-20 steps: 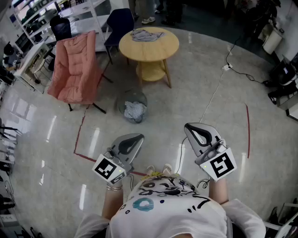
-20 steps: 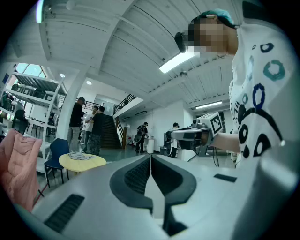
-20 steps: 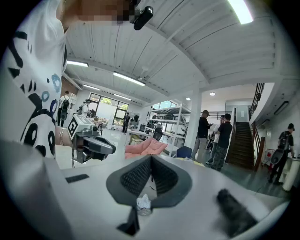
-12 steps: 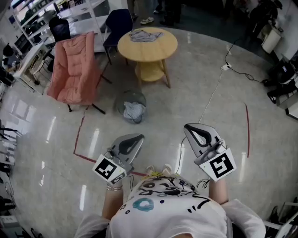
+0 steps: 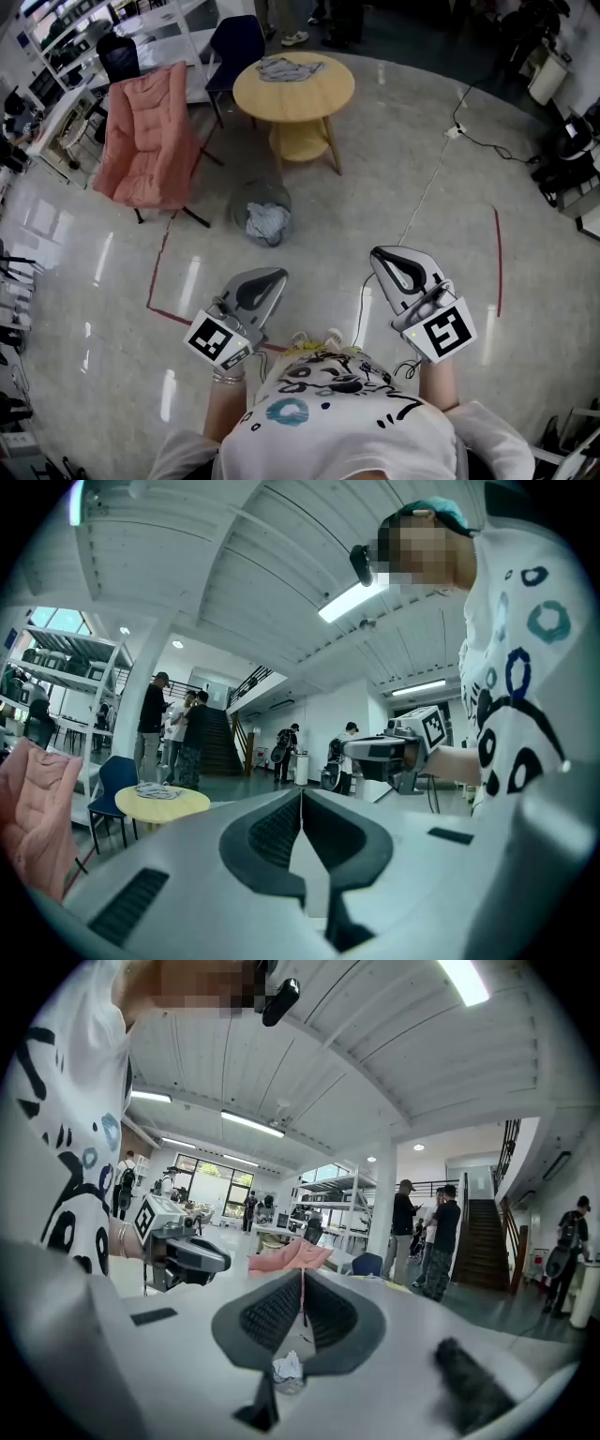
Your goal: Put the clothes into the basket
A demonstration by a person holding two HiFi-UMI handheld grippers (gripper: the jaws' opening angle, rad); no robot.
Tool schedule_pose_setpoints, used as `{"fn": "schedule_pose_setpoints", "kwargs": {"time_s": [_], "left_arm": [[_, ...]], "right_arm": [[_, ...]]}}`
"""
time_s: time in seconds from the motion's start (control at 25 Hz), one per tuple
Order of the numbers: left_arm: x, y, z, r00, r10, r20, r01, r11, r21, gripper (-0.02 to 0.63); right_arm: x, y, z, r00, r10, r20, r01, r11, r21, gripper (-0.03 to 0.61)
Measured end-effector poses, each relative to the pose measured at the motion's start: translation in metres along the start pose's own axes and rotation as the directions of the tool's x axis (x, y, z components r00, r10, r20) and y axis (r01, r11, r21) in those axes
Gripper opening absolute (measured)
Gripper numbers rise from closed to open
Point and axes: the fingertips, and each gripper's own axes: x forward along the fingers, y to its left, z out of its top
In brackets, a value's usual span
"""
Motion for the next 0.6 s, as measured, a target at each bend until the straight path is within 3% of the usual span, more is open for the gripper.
{"fn": "schedule_pose_setpoints", "kwargs": {"time_s": [0.4, 0.6], "left_arm": [[0.034, -0.027, -0.019, 1.000, -0.003, -0.030, 0.003, 1.000, -0.023, 0.016], [0.053, -0.016, -0.018, 0.999, -0.018, -0.050, 0.016, 1.000, -0.025, 0.016]], "right_arm": [[-0.028, -0.028, -0.031, 1.000, 0.005, -0.018, -0.005, 0.999, 0.044, 0.029], [-0.024, -0.050, -0.042, 0.999, -0.001, -0.039, 0.003, 0.998, 0.057, 0.029]]}}
